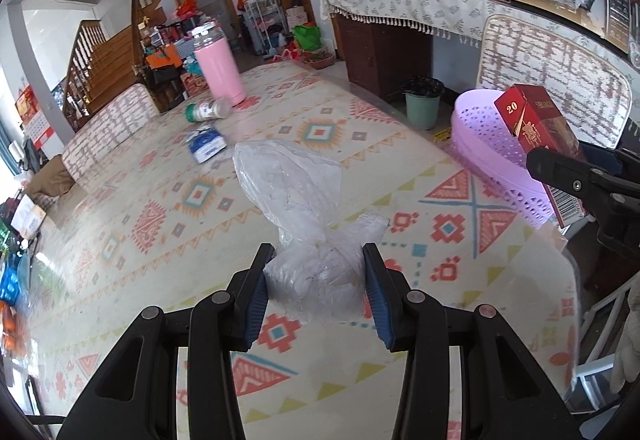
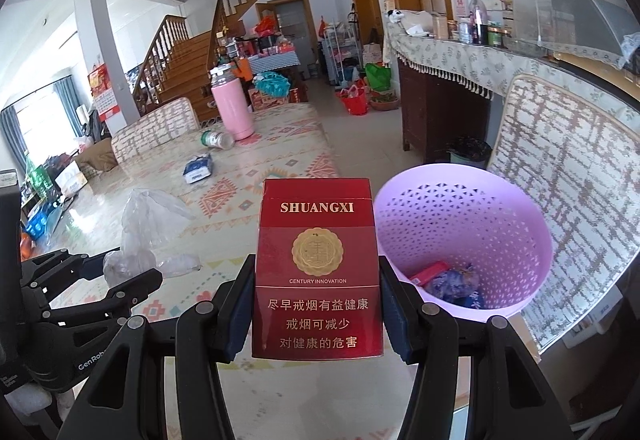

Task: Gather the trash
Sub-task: 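Bring both tools over the pink basket holding the bag and red box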

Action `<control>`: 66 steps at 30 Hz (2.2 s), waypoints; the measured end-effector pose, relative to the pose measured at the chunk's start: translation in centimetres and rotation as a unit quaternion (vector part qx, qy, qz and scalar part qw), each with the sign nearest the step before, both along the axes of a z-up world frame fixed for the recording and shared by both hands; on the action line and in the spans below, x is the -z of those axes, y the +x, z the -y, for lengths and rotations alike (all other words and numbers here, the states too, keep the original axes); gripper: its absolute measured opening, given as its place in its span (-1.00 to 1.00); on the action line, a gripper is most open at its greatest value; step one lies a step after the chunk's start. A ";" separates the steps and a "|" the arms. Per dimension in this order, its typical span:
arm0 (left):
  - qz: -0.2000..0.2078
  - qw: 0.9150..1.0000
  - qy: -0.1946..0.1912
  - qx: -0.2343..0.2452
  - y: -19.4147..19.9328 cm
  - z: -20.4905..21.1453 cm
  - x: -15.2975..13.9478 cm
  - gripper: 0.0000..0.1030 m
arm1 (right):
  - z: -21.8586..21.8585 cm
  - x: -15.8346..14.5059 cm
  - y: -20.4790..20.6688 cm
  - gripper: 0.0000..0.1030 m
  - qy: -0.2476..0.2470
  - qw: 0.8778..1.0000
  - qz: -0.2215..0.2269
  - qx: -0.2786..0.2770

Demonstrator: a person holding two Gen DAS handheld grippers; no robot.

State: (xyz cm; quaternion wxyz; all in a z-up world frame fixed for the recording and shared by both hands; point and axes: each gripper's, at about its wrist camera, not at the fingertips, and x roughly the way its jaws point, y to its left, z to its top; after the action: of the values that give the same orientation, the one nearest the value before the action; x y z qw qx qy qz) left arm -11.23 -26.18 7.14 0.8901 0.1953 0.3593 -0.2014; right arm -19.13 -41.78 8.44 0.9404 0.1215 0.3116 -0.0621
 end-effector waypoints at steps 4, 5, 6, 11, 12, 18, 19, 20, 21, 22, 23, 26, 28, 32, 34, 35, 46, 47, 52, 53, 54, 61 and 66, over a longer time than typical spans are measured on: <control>-0.004 1.000 -0.002 0.008 0.1 1.1 0.1 -0.17 | 1.3 -0.2 -0.4 0.16 0.000 1.000 0.001 0.012; -0.006 1.000 -0.002 0.010 0.2 1.3 0.1 -0.17 | 1.6 -0.2 -0.5 0.16 0.000 1.000 0.000 0.015; -0.007 1.000 -0.003 0.012 0.2 1.5 0.1 -0.17 | 1.8 -0.2 -0.6 0.16 0.001 1.000 0.000 0.016; -0.008 1.000 -0.005 0.020 0.4 2.5 0.0 -0.17 | 3.1 -0.3 -0.9 0.16 0.000 1.000 -0.001 0.029; -0.008 1.000 -0.006 0.021 0.5 2.7 0.0 -0.17 | 3.3 -0.3 -0.9 0.16 0.000 1.000 -0.001 0.030; -0.005 1.000 -0.003 0.028 0.6 3.7 0.0 -0.17 | 4.4 -0.3 -1.1 0.16 -0.003 0.999 -0.002 0.040; -0.004 1.000 -0.002 0.029 0.6 3.9 -0.1 -0.17 | 4.6 -0.3 -1.0 0.16 -0.004 0.999 -0.002 0.041; -0.003 1.000 -0.002 0.031 0.7 4.1 -0.1 -0.17 | 4.8 -0.4 -1.0 0.16 -0.004 0.999 -0.002 0.043; -0.002 0.999 -0.001 0.032 0.7 4.3 -0.1 -0.17 | 5.0 -0.4 -1.1 0.16 -0.004 0.999 -0.002 0.043; -0.002 0.999 -0.001 0.033 0.8 4.4 -0.2 -0.17 | 5.1 -0.4 -1.1 0.16 -0.005 0.999 -0.002 0.044; -0.001 0.999 -0.001 0.034 0.8 4.6 -0.2 -0.17 | 5.3 -0.5 -1.1 0.16 -0.007 0.999 -0.002 0.046; 0.001 0.999 -0.002 0.036 0.9 5.0 -0.3 -0.17 | 5.8 -0.8 -1.2 0.16 -0.010 0.999 0.000 0.050; 0.001 0.999 -0.004 0.037 1.0 5.2 -0.4 -0.17 | 6.0 -1.0 -1.2 0.16 -0.011 0.999 0.002 0.052; -0.001 0.999 -0.005 0.039 1.1 5.7 -0.3 -0.17 | 6.4 -1.1 -1.2 0.16 -0.012 0.998 0.003 0.054; -0.003 0.999 -0.005 0.040 1.1 5.9 -0.2 -0.17 | 6.5 -1.1 -1.2 0.16 -0.012 0.998 0.002 0.055; -0.004 0.999 -0.004 0.041 1.1 6.0 -0.1 -0.17 | 6.6 -1.1 -1.2 0.16 -0.011 0.998 0.001 0.055; -0.009 0.999 -0.004 0.041 1.1 6.6 0.3 -0.17 | 7.3 -0.6 -1.2 0.16 -0.003 0.998 -0.003 0.055; -0.009 0.999 -0.004 0.041 1.1 6.6 0.3 -0.17 | 7.4 -0.5 -1.2 0.16 -0.003 0.998 -0.003 0.055; -0.011 0.999 -0.001 0.042 1.1 6.9 0.6 -0.17 | 7.8 -0.3 -1.3 0.16 0.002 0.998 -0.003 0.057; -0.011 0.999 -0.001 0.042 1.0 6.9 0.6 -0.17 | 7.9 -0.2 -1.4 0.16 0.004 0.998 -0.002 0.058; -0.011 0.999 -0.001 0.042 1.0 7.0 0.7 -0.17 | 7.9 -0.2 -1.4 0.16 0.004 0.998 -0.002 0.058; -0.006 0.999 0.002 0.044 0.8 7.3 0.9 -0.17 | 8.5 -0.2 -2.0 0.16 0.011 0.998 0.004 0.066; -0.004 0.999 0.004 0.047 0.7 7.6 0.8 -0.17 | 9.3 -0.2 -2.3 0.16 0.017 0.997 0.008 0.073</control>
State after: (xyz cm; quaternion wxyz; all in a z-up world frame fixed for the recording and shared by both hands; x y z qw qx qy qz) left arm -10.54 -33.82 6.34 0.8775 0.2145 0.3539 -0.2425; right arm -21.42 -51.13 8.62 0.9337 0.1602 0.2952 -0.1244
